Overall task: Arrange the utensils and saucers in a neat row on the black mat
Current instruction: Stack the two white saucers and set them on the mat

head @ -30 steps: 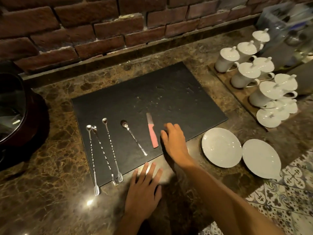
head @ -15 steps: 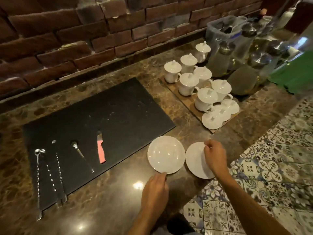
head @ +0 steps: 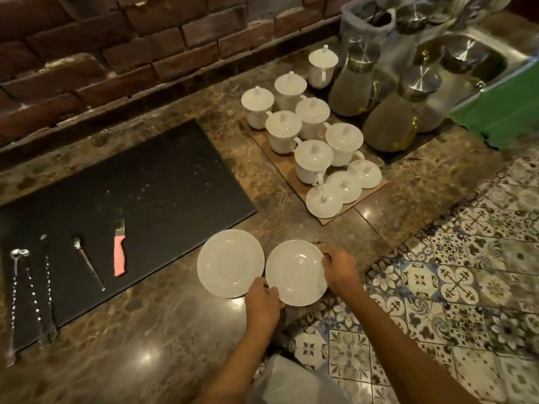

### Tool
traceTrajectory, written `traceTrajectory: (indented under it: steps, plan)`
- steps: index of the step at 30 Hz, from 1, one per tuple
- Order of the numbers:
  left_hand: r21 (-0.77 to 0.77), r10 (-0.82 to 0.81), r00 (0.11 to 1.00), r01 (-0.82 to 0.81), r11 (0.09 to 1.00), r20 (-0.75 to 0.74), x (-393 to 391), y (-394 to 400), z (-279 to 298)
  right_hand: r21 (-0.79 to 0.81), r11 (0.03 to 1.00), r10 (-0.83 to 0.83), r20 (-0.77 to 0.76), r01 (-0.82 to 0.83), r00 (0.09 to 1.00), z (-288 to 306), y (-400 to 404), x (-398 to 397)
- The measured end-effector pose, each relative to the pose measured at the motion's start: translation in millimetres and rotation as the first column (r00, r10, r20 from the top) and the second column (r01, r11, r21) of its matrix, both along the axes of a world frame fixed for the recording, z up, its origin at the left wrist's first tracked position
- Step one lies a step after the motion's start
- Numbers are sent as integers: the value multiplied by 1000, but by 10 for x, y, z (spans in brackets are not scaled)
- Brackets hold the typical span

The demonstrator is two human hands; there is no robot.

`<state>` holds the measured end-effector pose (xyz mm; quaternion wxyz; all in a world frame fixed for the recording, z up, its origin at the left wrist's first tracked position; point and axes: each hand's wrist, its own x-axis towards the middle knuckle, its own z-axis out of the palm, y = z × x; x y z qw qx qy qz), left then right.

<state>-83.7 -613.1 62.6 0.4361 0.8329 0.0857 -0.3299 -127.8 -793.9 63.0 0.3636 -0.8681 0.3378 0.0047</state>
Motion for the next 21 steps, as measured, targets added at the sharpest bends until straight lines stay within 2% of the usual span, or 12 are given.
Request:
traceTrajectory:
  steps: [3,8,13,21]
  plan:
    - [9,17,1000,-17,1000,2,-45,-45,35,-8,1000,-31,-45,30,999,-22,-38,32]
    - [7,49,995,-50,999,88,83,-39,213,33,997,-72,9,72,997,110,-72,186]
    - [34,198,963,-208,978,181,376,254,337,166,980,94,107,-111,990,247,217,630]
    - [100,393,902,-414,905,179,606,747,244,113,960,252,40,-255,967,134,760,1139]
